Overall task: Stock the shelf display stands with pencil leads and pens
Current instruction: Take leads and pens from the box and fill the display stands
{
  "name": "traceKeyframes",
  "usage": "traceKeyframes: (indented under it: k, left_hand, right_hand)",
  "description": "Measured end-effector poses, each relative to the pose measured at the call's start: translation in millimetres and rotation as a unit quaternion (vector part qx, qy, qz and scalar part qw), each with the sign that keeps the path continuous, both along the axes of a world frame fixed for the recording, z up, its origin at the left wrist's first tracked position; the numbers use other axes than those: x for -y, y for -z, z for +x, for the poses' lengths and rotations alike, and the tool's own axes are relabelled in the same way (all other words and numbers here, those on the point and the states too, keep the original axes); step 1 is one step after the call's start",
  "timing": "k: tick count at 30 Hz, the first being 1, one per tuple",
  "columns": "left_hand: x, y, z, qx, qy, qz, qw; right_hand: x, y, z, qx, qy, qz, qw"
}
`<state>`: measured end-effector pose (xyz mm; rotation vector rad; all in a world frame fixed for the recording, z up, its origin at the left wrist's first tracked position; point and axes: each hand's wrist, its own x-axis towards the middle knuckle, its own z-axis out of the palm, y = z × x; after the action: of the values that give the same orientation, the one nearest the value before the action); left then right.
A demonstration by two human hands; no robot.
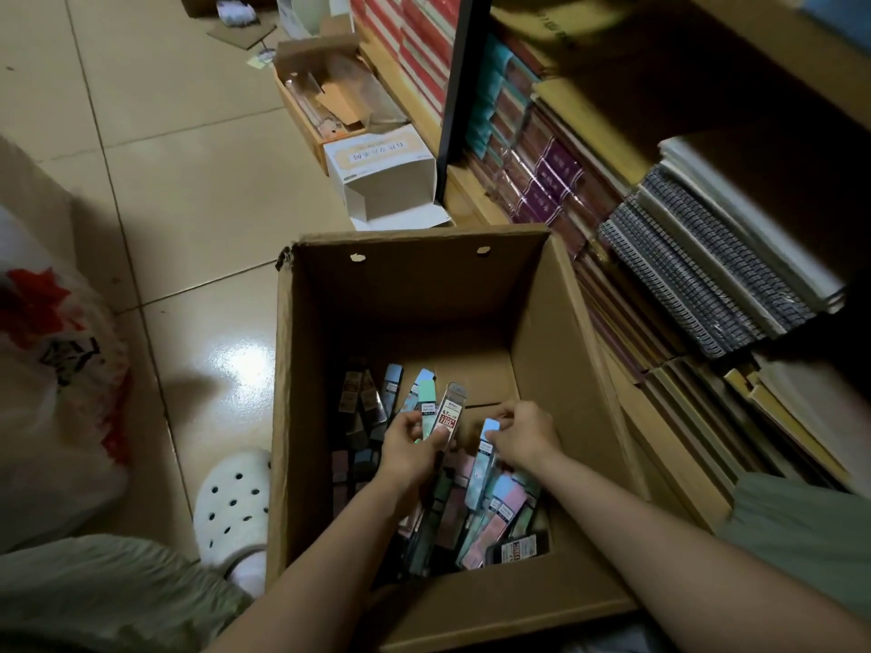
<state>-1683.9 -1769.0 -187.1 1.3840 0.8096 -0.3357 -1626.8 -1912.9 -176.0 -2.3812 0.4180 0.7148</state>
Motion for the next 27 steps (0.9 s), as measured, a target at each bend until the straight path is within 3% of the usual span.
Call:
traceKeyframes:
  k: [5, 9, 13, 17, 21, 27]
  left_hand:
    - [-9, -58, 43, 0.064, 0.128, 0.053, 0.988]
    - [-26, -135, 92, 0.141, 0.214, 0.116, 0.960]
    - [-17, -216, 118, 0.214, 0.243, 0.112, 0.939]
    - [9, -277, 123, 0.263, 0.224, 0.034, 0.938]
    - [35, -322, 126, 0.284, 0.203, -0.079, 0.934]
    - [65, -366, 129, 0.318, 0.234, -0.169, 0.903]
  right_hand:
    - [-2, -80, 29, 0.124, 0.028, 0.101, 0.987]
    - [7, -171, 49, 0.249, -0.017, 0.081, 0.965]
    - [27, -257, 52, 0.342, -0.021, 0.093, 0.935]
    - [52, -325, 39, 0.403, -0.039, 0.122, 0.906]
    - [76, -376, 27, 0.461, -0.053, 0.059, 0.884]
    - [111, -449, 30, 0.533, -0.026, -0.031, 0.845]
